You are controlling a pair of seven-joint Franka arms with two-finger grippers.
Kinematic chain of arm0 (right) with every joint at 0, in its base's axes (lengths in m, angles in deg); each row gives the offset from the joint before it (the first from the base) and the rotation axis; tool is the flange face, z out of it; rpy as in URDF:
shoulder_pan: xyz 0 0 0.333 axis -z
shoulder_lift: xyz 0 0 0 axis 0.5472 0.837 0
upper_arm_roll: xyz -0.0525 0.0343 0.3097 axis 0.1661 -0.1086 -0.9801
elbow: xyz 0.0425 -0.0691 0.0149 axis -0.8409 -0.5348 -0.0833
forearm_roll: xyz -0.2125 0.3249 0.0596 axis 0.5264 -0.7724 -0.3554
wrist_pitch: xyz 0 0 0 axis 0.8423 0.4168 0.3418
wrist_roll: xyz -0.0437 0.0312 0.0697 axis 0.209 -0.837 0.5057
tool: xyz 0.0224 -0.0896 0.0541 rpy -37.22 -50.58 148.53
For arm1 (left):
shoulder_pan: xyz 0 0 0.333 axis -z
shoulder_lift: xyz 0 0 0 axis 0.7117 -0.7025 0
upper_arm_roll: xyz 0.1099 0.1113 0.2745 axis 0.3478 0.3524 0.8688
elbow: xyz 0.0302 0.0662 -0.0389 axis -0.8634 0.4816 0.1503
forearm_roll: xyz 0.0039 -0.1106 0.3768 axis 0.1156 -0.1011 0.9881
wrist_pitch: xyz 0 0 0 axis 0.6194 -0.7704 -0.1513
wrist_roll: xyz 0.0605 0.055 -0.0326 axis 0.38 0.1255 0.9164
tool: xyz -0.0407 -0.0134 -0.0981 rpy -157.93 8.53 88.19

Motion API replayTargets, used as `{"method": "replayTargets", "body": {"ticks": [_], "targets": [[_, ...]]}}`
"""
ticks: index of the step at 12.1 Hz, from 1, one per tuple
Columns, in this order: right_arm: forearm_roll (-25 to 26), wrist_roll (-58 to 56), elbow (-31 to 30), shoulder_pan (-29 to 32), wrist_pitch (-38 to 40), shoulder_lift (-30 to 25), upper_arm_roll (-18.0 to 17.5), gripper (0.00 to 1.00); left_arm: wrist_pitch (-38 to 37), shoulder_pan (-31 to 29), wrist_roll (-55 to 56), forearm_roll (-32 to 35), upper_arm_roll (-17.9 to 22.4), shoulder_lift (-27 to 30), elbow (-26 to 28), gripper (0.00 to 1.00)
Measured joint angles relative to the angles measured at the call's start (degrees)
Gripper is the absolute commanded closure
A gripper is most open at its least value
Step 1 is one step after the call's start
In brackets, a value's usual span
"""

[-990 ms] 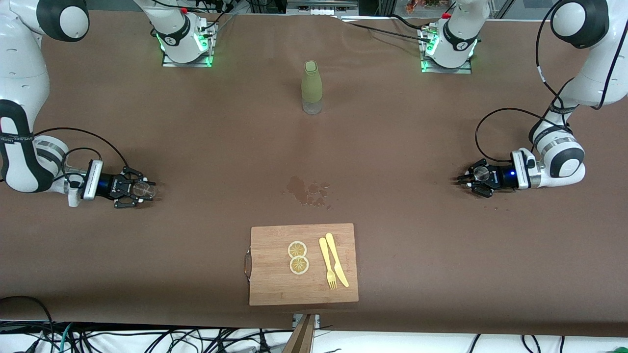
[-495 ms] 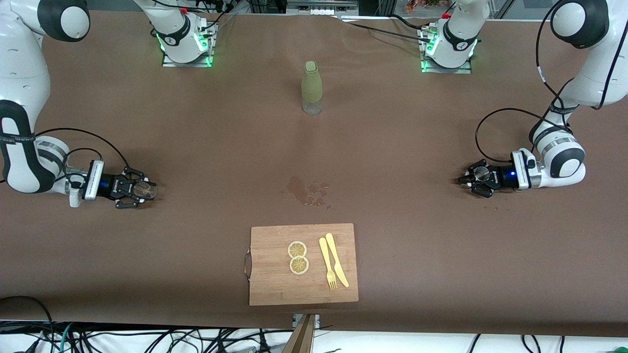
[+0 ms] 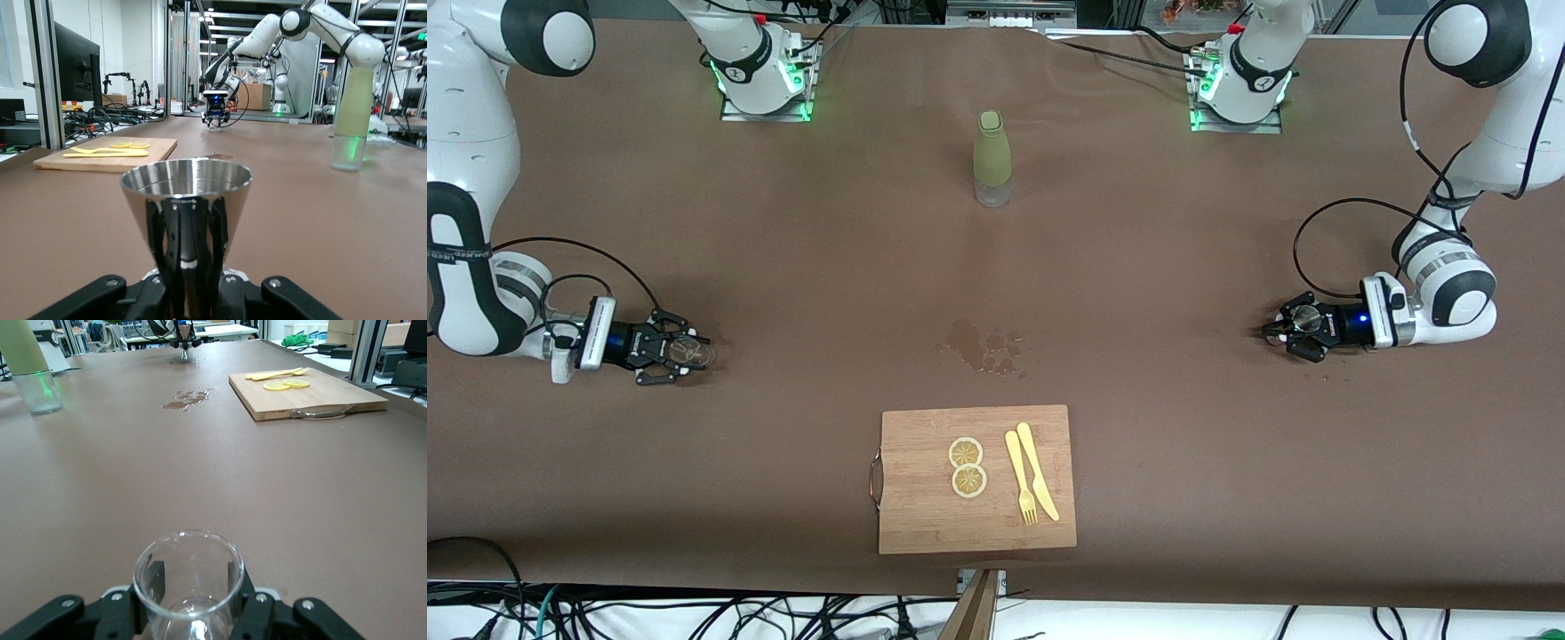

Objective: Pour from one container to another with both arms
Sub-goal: 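Lift the glass with the right gripper while the left gripper carries the jigger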

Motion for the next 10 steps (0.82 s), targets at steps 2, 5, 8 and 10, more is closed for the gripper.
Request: {"method": "replayTargets", "body": {"ticks": [2,5,8,10], "targets": [[0.06,1.35,1.14,-1.28,-2.2,-0.58,0.0,0.92,-0.58,1.14,1.14,0.0,-0.15,0.3,-0.08,1.0],[2.19,7.12,1.37,-3.9,-4.5,-3.39,0.02,0.92,-1.29,3.75,3.93,-1.82,-0.26,1.04,-0.57,1.0],[3.53,14.2,1.1,-6.96,-5.98,-6.22,0.03,0.92,-1.48,7.03,5.13,-3.44,-0.31,1.32,-1.04,1.0],[3.58,18.82,0.82,-9.26,-8.61,-7.73,0.05,0.92,-1.47,9.47,5.73,-5.53,-0.21,1.32,-1.07,1.0]]}}
